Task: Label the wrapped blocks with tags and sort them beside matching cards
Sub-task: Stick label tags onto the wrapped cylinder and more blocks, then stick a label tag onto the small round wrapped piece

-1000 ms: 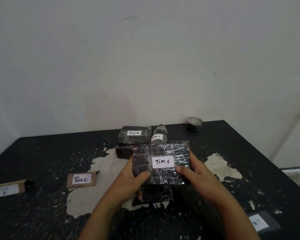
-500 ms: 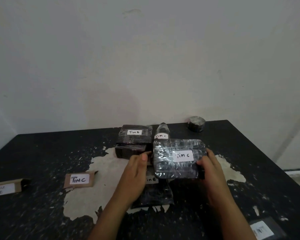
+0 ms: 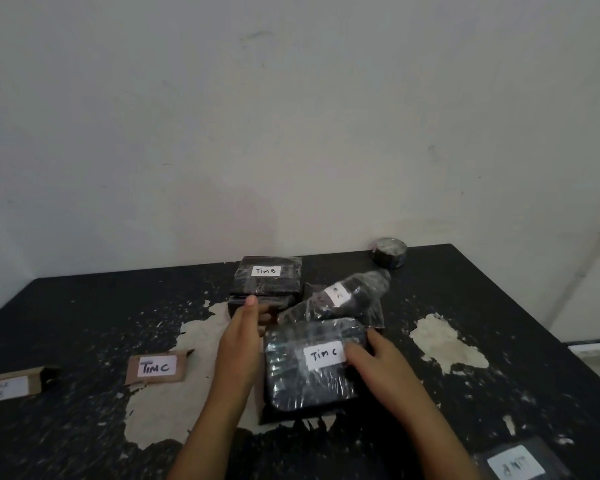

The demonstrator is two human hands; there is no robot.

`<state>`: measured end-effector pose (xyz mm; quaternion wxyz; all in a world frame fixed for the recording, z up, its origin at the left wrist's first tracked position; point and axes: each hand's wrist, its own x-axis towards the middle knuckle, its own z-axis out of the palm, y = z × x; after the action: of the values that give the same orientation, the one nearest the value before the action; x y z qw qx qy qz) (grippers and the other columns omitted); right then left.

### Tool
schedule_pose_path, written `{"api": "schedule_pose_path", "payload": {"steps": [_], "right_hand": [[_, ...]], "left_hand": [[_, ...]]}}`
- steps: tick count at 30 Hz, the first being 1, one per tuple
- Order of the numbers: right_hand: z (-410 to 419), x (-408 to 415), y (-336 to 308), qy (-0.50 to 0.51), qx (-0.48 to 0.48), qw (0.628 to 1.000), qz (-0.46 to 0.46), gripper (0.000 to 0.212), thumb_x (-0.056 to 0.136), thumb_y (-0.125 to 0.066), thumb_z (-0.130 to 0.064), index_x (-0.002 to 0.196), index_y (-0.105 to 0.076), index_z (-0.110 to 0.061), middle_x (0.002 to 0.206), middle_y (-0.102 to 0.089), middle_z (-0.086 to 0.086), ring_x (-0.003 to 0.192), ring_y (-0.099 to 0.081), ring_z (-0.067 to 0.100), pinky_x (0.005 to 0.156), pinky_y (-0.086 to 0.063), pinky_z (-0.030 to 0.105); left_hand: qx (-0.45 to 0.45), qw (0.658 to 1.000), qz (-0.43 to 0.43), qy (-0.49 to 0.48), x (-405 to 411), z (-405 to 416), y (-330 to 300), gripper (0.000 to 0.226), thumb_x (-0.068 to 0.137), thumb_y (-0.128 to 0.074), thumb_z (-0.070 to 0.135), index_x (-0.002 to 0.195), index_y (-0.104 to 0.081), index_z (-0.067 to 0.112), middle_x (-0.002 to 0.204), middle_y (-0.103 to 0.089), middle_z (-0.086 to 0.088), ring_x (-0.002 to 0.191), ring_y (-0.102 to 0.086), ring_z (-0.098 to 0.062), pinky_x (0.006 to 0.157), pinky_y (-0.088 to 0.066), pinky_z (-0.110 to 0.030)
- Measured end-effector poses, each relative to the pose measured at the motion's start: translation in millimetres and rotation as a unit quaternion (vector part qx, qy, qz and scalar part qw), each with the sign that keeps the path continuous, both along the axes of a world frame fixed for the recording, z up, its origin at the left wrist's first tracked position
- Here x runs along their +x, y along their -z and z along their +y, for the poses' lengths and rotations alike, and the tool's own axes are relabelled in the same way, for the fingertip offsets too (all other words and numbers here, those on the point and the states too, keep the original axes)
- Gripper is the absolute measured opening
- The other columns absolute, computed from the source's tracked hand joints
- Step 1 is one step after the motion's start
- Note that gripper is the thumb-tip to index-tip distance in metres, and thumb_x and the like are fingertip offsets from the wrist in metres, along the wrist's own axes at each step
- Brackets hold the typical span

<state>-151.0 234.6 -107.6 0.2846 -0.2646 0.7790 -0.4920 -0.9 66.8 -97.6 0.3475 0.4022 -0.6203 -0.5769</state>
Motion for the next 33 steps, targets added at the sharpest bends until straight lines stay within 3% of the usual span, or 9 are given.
{"api": "schedule_pose_path", "payload": {"steps": [3,6,8,9,11,14,20,26,33], "right_hand": [[-4,1,7,-0.017,0.056,0.997,0.042,0.024,0.095,-0.066,-0.054,0.104,-0.077,-0.035,0.097,-0.082,-0.017,0.089,-0.077,0.003,0.087,-0.06,0.034],[-8,2,16,0.013,0.033,0.998,0.054,0.026,0.094,-0.068,-0.057,0.107,-0.075,-0.036,0.097,-0.081,-0.016,0.087,-0.078,0.004,0.087,-0.065,0.041],[-15,4,19,0.021,-0.015,0.998,0.05,0.022,0.095,-0.071,-0.05,0.113,-0.07,-0.037,0.103,-0.078,-0.017,0.089,-0.078,0.006,0.085,-0.068,0.045],[-17,5,19,0.019,-0.018,0.997,0.066,0.024,0.095,-0.072,-0.049,0.117,-0.067,-0.039,0.108,-0.076,-0.018,0.093,-0.077,0.006,0.087,-0.067,0.043],[-20,5,20,0.02,0.023,0.986,0.167,0.046,0.095,-0.071,-0.061,0.135,-0.065,-0.041,0.128,-0.07,-0.017,0.11,-0.072,0.007,0.095,-0.062,0.036],[-24,4,21,0.038,0.055,0.962,0.263,0.066,0.093,-0.064,-0.077,0.146,-0.061,-0.037,0.14,-0.06,-0.017,0.119,-0.066,0.007,0.093,-0.057,0.032],[-22,-3,19,0.069,0.02,0.966,0.25,0.041,0.101,-0.066,-0.061,0.133,-0.066,-0.036,0.12,-0.067,-0.017,0.1,-0.068,0.003,0.087,-0.061,0.032],[-17,-29,13,0.093,-0.032,0.969,0.227,0.019,0.102,-0.072,-0.043,0.119,-0.068,-0.035,0.102,-0.071,-0.014,0.088,-0.067,0.001,0.077,-0.058,0.029],[-18,-104,-9,0.149,-0.055,0.964,0.215,0.015,0.105,-0.065,-0.041,0.108,-0.07,-0.028,0.095,-0.073,-0.009,0.086,-0.071,0.012,0.079,-0.063,0.044]], "left_hand": [[-0.082,0.995,-0.051,0.03,7,0,0,0.041,0.093,-0.055,0.07,0.105,-0.07,0.034,0.105,-0.075,0.01,0.098,-0.071,-0.012,0.075,-0.052,-0.027],[-0.144,0.982,-0.105,0.061,4,-3,9,0.023,0.095,-0.075,0.055,0.112,-0.066,0.042,0.115,-0.07,0.016,0.099,-0.068,0.0,0.074,-0.051,-0.013],[-0.182,0.973,-0.122,0.069,2,-5,14,0.036,0.092,-0.078,0.057,0.122,-0.061,0.048,0.126,-0.063,0.021,0.109,-0.064,0.002,0.088,-0.056,-0.019],[-0.197,0.968,-0.138,0.067,0,-6,17,0.045,0.09,-0.077,0.062,0.128,-0.057,0.05,0.131,-0.059,0.021,0.117,-0.061,0.0,0.096,-0.058,-0.029],[-0.228,0.955,-0.186,0.043,-3,-5,18,0.057,0.09,-0.073,0.066,0.138,-0.05,0.049,0.141,-0.05,0.017,0.132,-0.051,-0.013,0.109,-0.052,-0.042],[-0.267,0.935,-0.232,-0.009,-4,4,11,0.051,0.096,-0.067,0.061,0.141,-0.048,0.044,0.146,-0.045,0.009,0.137,-0.037,-0.02,0.113,-0.042,-0.046],[-0.35,0.911,-0.213,-0.039,-14,15,10,0.049,0.097,-0.065,0.059,0.139,-0.053,0.038,0.142,-0.044,0.008,0.135,-0.034,-0.02,0.11,-0.043,-0.042],[-0.436,0.885,-0.158,0.042,-49,26,-2,0.034,0.098,-0.064,0.054,0.126,-0.065,0.035,0.131,-0.05,0.012,0.131,-0.039,-0.015,0.109,-0.046,-0.041],[-0.503,0.843,-0.132,0.139,-155,37,-29,0.029,0.097,-0.06,0.054,0.112,-0.07,0.031,0.116,-0.059,0.01,0.118,-0.049,-0.018,0.097,-0.049,-0.038]]}}
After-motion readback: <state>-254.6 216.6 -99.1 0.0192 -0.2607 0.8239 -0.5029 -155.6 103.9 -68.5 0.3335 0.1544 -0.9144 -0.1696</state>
